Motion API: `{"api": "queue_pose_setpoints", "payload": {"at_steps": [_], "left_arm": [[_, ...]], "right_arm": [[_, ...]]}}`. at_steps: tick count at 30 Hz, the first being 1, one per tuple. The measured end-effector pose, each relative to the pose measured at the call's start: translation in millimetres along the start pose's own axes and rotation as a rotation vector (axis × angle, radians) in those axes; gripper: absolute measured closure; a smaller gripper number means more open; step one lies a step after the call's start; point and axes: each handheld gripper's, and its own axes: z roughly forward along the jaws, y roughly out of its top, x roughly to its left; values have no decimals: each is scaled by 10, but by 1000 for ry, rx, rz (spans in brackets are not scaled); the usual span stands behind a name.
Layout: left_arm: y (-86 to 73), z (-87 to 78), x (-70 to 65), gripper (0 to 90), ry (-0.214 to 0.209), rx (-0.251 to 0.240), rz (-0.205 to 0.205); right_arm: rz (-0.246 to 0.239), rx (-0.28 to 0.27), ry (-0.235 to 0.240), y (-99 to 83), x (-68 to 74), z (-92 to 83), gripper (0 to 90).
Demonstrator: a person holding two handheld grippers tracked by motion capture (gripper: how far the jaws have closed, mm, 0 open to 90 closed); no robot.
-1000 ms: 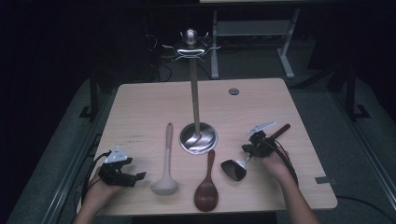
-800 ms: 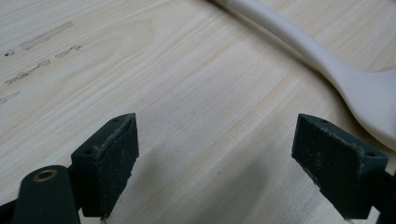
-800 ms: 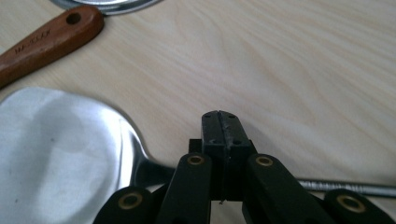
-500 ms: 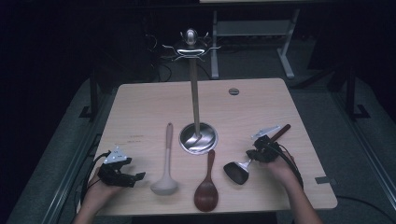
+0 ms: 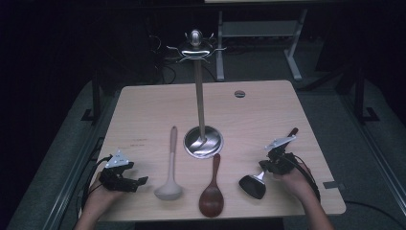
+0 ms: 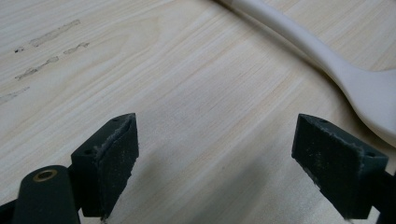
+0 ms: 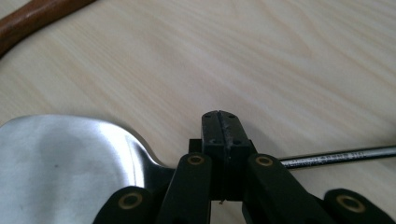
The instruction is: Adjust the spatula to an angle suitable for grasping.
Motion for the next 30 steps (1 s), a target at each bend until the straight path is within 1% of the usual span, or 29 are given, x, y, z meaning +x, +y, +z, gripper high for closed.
{"api": "queue_pose_setpoints", "payload": {"at_steps": [1, 3, 4, 5, 6, 7, 8, 10, 11, 14, 15, 16, 17, 20, 21, 22, 23, 24, 29, 30], "left_arm": [[0, 1, 0, 144, 1, 2, 1], [3, 8, 0, 145, 0, 5, 6], [9, 12, 1, 145, 1, 7, 20], [9, 12, 1, 145, 1, 7, 20], [7, 16, -12, 145, -1, 5, 7], [9, 22, -17, 144, -3, 7, 8], [9, 22, -17, 145, -3, 7, 8], [10, 27, -17, 145, -4, 10, 12], [12, 29, -12, 144, -4, 14, 21], [11, 31, -18, 144, -6, 16, 16], [11, 33, -21, 144, -8, 17, 13], [12, 34, -21, 144, -9, 17, 13], [12, 29, -17, 144, -7, 16, 20], [8, 21, -15, 145, -6, 9, 14], [8, 21, -15, 145, -6, 9, 14], [5, 25, -10, 145, -7, 11, 11], [4, 27, -12, 144, -7, 12, 6], [4, 27, -12, 145, -7, 12, 6], [7, 30, -16, 144, -7, 13, 7], [8, 34, -16, 144, -6, 11, 8]], "right_arm": [[0, 0, 0, 0, 0, 0, 900], [11, -1, -3, -90, -5, -54, 900], [13, 0, -6, -121, -11, -76, 900], [18, -1, -6, -152, -16, -97, 900], [18, -1, -6, -152, -16, -97, 900], [26, -3, -8, -213, -30, -138, 900], [26, -3, -8, -213, -30, -138, 900], [31, -6, -13, -268, -49, -176, 900], [37, -7, -18, -320, -64, -213, 900], [58, -23, -13, -360, -89, -253, 900], [58, -23, -13, -360, -89, -253, 900], [66, -49, -20, -342, -118, -292, 900], [64, -62, -31, -330, -140, -311, 900], [87, -91, -69, -312, -231, -361, 900], [87, -91, -69, -312, -231, -361, 900], [102, -112, -100, -303, -327, -382, 900], [111, -118, -116, -298, -378, -394, 900], [111, -118, -116, -298, -378, -394, 900], [184, -154, -185, -247, -633, -411, 900], [187, -159, -197, -239, -680, -412, 900]]}}
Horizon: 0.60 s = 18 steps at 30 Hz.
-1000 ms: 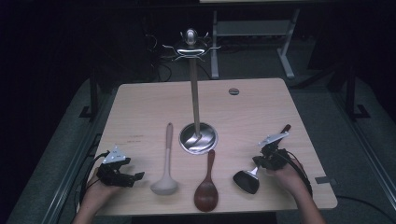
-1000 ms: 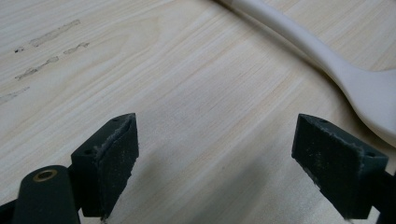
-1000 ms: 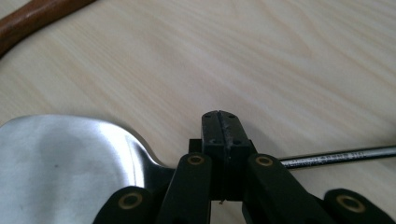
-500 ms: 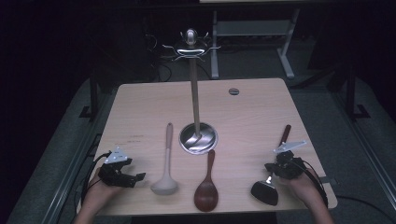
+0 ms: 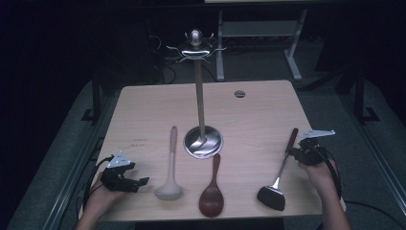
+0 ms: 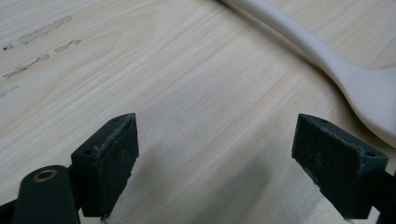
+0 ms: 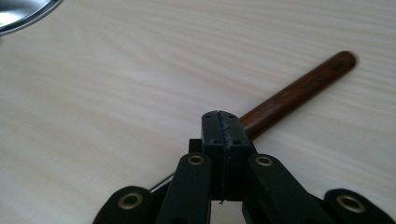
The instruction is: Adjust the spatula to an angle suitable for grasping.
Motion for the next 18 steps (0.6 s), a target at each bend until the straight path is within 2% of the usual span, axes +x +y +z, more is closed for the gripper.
{"api": "queue_pose_setpoints", "payload": {"at_steps": [1, 3, 5, 11, 12, 14, 16, 18], "left_arm": [[3, 5, -2, 144, -2, 5, -3], [2, 8, -4, 144, -3, 4, -6], [3, 9, -5, 145, -4, 5, -2], [1, 17, -3, 145, -4, 6, -5], [0, 16, -5, 145, -4, 6, -4], [-2, 16, -4, 145, -4, 7, -2], [-2, 22, 0, 145, -5, 11, -3], [-1, 27, 6, 144, -6, 15, 0]], "right_arm": [[20, -7, -23, 34, -72, 20, 900], [32, -8, -34, 50, -106, 30, 900], [59, -11, -71, 99, -205, 77, 900], [112, -18, -117, 149, -361, 186, 900], [131, -10, -139, 145, -416, 234, 900], [146, -10, -140, 138, -443, 254, 900], [202, -15, -135, 123, -512, 309, 900], [205, -24, -135, 124, -528, 324, 900]]}}
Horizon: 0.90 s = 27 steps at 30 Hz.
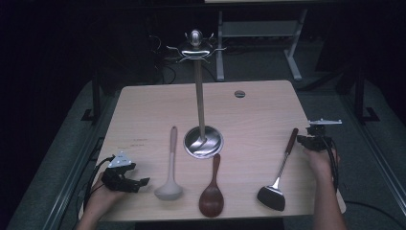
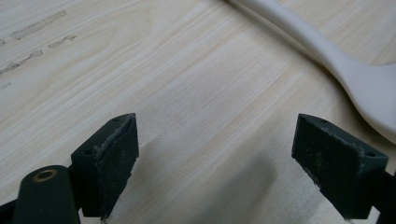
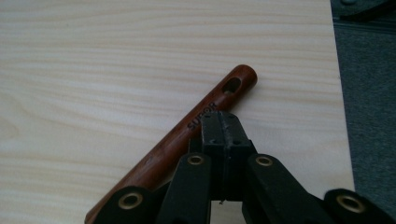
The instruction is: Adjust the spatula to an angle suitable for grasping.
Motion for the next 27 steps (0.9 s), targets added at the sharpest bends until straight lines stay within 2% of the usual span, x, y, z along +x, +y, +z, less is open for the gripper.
{"api": "queue_pose_setpoints", "payload": {"at_steps": [4, 15, 27], "left_arm": [[-4, -3, -4, 144, 0, 0, -2], [-8, -22, 6, 144, 3, -10, -6], [-7, -29, 9, 145, 2, -11, -5]], "right_arm": [[-10, 35, -7, -9, 1, 50, 900], [-48, 45, 33, 4, 102, 96, 900], [-86, 64, 80, 28, 276, 139, 900]]}}
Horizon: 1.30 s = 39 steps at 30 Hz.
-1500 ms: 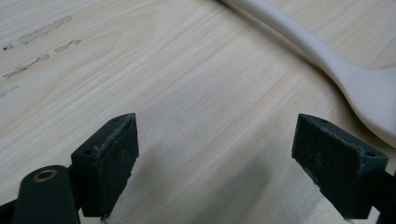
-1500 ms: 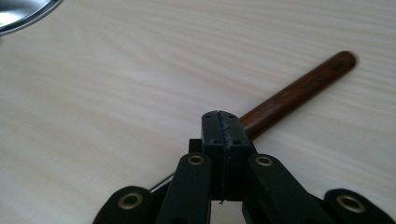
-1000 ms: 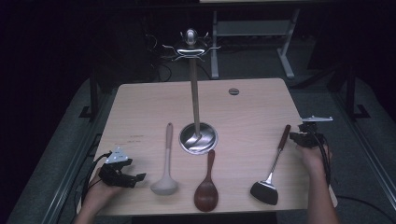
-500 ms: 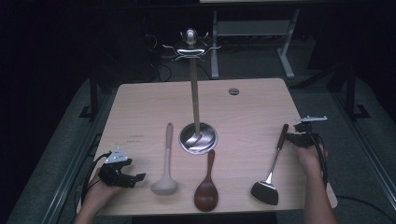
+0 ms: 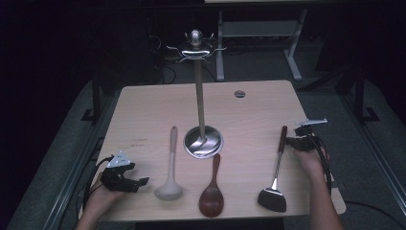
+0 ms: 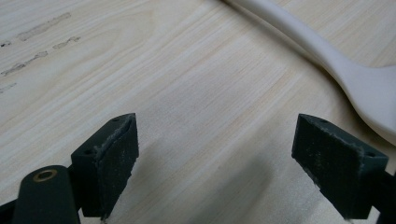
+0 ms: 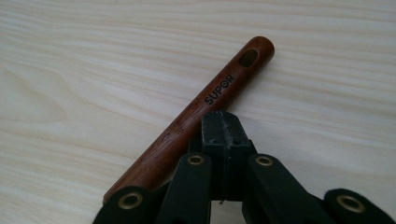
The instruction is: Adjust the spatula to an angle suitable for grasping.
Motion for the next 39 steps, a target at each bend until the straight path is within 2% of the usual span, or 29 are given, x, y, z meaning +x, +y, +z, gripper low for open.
{"api": "queue_pose_setpoints", "payload": {"at_steps": [4, 5, 10, 16, 19, 21, 27, 33, 39], "left_arm": [[-2, -3, 4, 145, 0, -5, -5], [-1, -6, 5, 144, 1, -4, -2], [0, -10, 2, 145, 2, -4, 2], [0, -12, 3, 145, 2, -4, 3], [-1, -10, 3, 145, 1, -3, 2], [-1, -10, 2, 145, 1, -3, 2], [0, -11, 0, 145, 1, -3, 2], [-3, -11, 2, 145, 3, -3, 2], [3, -12, 20, 145, 4, -4, -6]], "right_arm": [[-29, 9, 24, 34, 106, 31, 900], [-55, 12, 32, 51, 158, 51, 900], [-105, 19, 59, 89, 297, 81, 900], [-115, 31, 94, 122, 435, 106, 900], [-146, 40, 106, 138, 529, 136, 900], [-143, 46, 111, 140, 553, 139, 900], [-187, 47, 135, 161, 682, 162, 900], [-197, 59, 161, 188, 797, 177, 900], [-241, 69, 190, 218, 948, 213, 900]]}}
